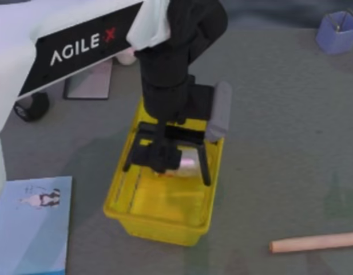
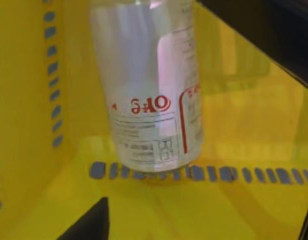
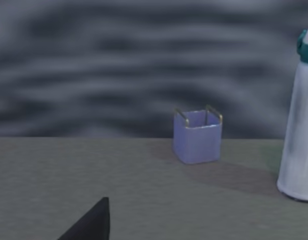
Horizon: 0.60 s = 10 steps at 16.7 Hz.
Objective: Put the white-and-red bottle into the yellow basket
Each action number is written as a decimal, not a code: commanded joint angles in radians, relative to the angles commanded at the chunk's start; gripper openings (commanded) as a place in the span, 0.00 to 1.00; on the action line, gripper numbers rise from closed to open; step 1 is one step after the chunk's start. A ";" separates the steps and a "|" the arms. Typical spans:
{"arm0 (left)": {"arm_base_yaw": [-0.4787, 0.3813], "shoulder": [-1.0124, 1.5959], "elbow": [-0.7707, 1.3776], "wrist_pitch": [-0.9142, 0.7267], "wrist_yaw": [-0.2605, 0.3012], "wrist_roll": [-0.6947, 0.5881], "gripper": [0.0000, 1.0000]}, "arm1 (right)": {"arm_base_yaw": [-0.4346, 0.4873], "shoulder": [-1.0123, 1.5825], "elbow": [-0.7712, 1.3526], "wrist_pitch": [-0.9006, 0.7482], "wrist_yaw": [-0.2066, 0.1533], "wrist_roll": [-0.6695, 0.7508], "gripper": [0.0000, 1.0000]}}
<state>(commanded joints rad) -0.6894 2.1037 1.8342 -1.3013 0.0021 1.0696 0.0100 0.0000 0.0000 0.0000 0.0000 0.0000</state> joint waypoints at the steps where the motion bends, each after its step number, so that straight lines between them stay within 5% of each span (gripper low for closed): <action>1: 0.000 0.000 0.000 0.000 0.000 0.000 1.00 | 0.000 0.000 0.000 0.000 0.000 0.000 1.00; 3: 0.000 0.000 0.000 0.000 0.000 0.000 1.00 | 0.000 0.000 0.000 0.000 0.000 0.000 1.00; 10: 0.000 0.000 0.000 0.000 0.000 0.000 0.47 | 0.000 0.000 0.000 0.000 0.000 0.000 1.00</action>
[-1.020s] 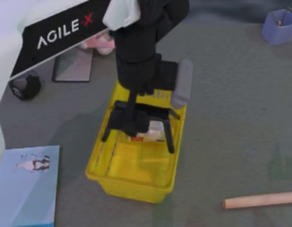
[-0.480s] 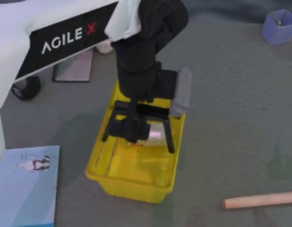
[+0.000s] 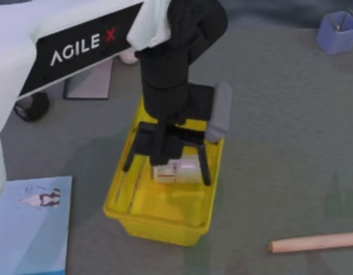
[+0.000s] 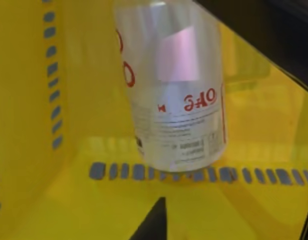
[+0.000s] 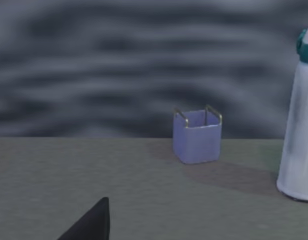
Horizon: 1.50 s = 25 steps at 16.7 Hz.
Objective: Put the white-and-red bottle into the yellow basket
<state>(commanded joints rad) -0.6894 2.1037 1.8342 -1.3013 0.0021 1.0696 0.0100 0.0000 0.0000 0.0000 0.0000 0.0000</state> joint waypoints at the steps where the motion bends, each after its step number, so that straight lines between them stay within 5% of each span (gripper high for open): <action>1: 0.000 0.000 0.000 0.000 0.000 0.000 0.40 | 0.000 0.000 0.000 0.000 0.000 0.000 1.00; 7: 0.000 0.000 0.000 0.000 0.000 0.000 0.00 | 0.000 0.000 0.000 0.000 0.000 0.000 1.00; 25: 0.000 0.000 0.000 0.000 0.000 0.000 0.00 | 0.000 0.000 0.000 0.000 0.000 0.000 1.00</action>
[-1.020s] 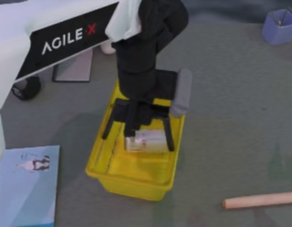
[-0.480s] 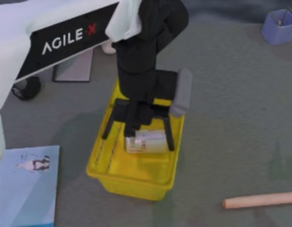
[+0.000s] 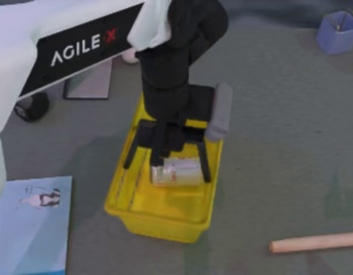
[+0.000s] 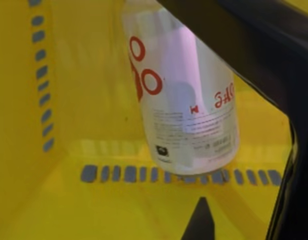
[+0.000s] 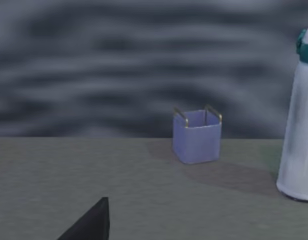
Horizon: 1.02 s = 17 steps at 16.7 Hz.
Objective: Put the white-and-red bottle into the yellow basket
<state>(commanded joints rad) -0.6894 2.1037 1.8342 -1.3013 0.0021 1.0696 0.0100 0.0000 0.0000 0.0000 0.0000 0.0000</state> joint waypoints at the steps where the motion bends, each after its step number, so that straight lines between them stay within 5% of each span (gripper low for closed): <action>1: 0.000 0.000 0.000 0.000 0.000 0.000 0.00 | 0.000 0.000 0.000 0.000 0.000 0.000 1.00; 13: 0.001 0.000 0.003 -0.004 0.001 0.003 0.00 | 0.000 0.000 0.000 0.000 0.000 0.000 1.00; 17: 0.036 -0.022 0.086 -0.117 0.000 0.025 0.00 | 0.000 0.000 0.000 0.000 0.000 0.000 1.00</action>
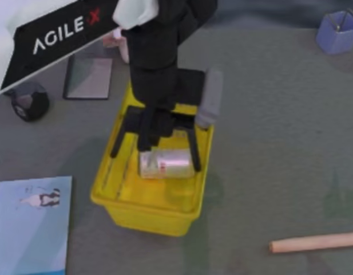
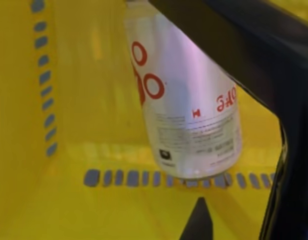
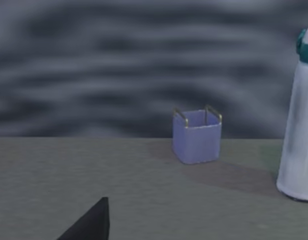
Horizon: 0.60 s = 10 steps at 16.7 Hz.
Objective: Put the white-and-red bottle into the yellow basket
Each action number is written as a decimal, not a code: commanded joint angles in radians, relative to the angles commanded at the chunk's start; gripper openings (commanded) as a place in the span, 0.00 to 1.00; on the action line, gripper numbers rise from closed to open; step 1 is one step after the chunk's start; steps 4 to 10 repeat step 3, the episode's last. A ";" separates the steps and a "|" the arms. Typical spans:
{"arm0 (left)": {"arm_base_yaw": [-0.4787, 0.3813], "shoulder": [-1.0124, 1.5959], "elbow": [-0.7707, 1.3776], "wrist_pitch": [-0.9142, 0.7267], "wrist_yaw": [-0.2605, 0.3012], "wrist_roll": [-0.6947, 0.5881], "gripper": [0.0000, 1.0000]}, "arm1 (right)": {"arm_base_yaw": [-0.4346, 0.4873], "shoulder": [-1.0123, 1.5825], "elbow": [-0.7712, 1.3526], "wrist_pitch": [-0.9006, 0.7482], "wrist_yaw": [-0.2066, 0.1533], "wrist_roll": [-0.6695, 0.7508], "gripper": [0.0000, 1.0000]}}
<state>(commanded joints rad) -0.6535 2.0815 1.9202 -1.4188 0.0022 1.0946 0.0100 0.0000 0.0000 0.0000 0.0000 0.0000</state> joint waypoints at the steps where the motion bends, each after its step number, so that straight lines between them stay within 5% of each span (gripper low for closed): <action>1: 0.010 -0.007 0.024 -0.031 0.000 0.007 0.00 | 0.000 0.000 0.000 0.000 0.000 0.000 1.00; 10: 0.022 -0.018 0.050 -0.060 0.000 0.014 0.00 | 0.000 0.000 0.000 0.000 0.000 0.000 1.00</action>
